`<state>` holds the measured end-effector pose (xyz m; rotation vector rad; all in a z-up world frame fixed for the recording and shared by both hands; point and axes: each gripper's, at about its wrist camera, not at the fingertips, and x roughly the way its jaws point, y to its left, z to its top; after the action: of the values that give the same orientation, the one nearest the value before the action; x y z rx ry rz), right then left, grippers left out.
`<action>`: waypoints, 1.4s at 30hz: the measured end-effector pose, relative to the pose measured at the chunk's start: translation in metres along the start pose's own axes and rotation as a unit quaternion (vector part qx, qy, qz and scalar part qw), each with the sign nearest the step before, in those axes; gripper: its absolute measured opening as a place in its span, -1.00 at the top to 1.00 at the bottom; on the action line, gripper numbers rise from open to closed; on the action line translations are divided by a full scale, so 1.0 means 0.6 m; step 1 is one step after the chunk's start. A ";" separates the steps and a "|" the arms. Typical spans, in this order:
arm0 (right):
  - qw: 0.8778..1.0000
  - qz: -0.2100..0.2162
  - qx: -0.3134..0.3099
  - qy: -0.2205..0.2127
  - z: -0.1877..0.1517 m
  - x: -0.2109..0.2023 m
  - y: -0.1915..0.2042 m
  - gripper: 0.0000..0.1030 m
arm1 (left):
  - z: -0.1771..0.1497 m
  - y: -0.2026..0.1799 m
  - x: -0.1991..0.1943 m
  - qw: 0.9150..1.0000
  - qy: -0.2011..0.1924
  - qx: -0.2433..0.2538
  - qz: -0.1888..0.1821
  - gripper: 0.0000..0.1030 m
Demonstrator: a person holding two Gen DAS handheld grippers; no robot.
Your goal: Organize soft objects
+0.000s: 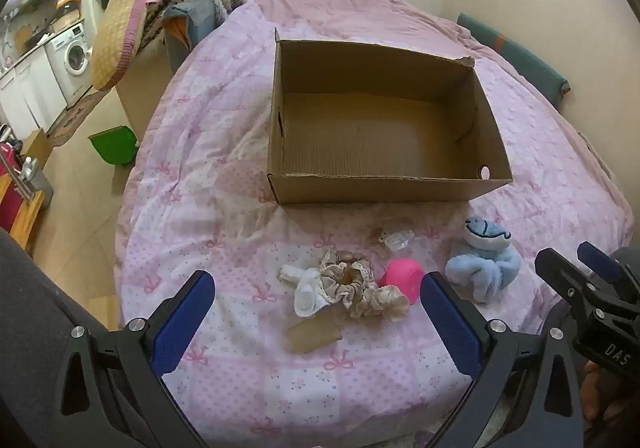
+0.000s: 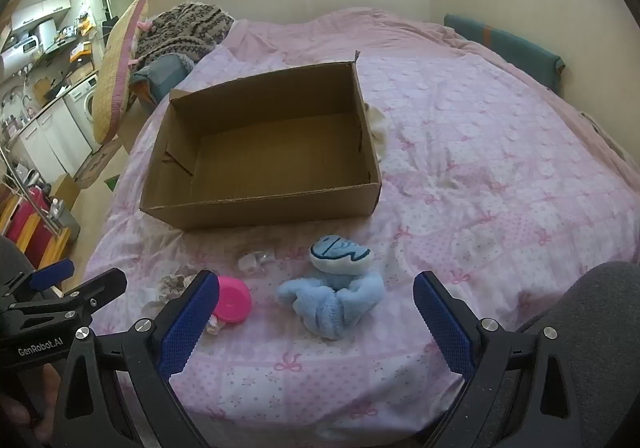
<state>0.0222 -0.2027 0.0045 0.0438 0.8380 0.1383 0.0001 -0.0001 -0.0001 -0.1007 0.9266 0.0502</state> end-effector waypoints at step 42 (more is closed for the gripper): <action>1.000 -0.002 -0.002 -0.004 -0.001 -0.002 -0.001 -1.00 | 0.011 -0.002 -0.005 1.000 -0.008 -0.003 -0.002 -0.99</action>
<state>0.0213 -0.2035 0.0050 0.0400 0.8291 0.1363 0.0037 -0.0004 0.0065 -0.1084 0.9108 0.0499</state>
